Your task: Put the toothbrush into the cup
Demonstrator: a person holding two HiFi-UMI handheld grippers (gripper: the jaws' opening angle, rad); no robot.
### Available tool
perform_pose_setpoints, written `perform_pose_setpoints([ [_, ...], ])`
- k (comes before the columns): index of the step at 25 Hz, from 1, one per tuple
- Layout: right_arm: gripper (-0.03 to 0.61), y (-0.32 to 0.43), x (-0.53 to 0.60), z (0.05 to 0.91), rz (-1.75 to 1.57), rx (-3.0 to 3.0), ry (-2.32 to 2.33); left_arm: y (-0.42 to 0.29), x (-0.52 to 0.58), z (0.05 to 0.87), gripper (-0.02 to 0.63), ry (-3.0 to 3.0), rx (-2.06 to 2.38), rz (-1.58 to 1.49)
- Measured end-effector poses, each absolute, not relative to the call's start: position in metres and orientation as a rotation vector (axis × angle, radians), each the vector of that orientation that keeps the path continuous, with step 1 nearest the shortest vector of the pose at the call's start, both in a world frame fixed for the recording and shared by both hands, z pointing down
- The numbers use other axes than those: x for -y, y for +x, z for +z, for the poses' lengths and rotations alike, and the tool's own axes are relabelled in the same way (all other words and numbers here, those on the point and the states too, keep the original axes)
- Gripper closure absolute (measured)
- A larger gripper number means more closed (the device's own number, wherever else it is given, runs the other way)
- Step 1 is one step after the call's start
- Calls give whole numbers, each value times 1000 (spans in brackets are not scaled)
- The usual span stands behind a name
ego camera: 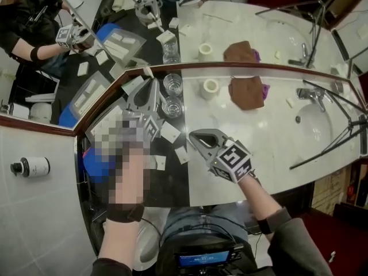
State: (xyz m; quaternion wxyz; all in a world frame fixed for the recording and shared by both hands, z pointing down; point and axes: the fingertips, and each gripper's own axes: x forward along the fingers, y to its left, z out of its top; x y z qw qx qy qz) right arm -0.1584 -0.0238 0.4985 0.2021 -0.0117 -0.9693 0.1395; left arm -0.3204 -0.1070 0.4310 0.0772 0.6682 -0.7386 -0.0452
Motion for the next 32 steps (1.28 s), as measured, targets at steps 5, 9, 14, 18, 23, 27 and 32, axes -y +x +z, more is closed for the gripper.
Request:
perform_pose_setpoints([
  [5,568,-180,19,513,385,2690,-99,-340,125,444,597,2001,2235,-205],
  [9,568,-195,16,524,387,2693,-131,-351,139,449,597,2010,2241,-232],
  [14,568,-202,15,536,412,2687,-153,-352,156,451,597,2030,2239,-233],
  [18,568,-201,18,543,435,2684,-151,-353,166,457,597,2039,2235,-231],
  [23,568,-199,22,554,457,2673,-148,-355,172,471,597,2029,2229,-211],
  [27,568,-199,26,558,469,2667,-149,-357,176,480,597,2022,2220,-195],
  [32,568,-200,29,561,483,2663,-151,-359,179,489,597,2011,2212,-172],
])
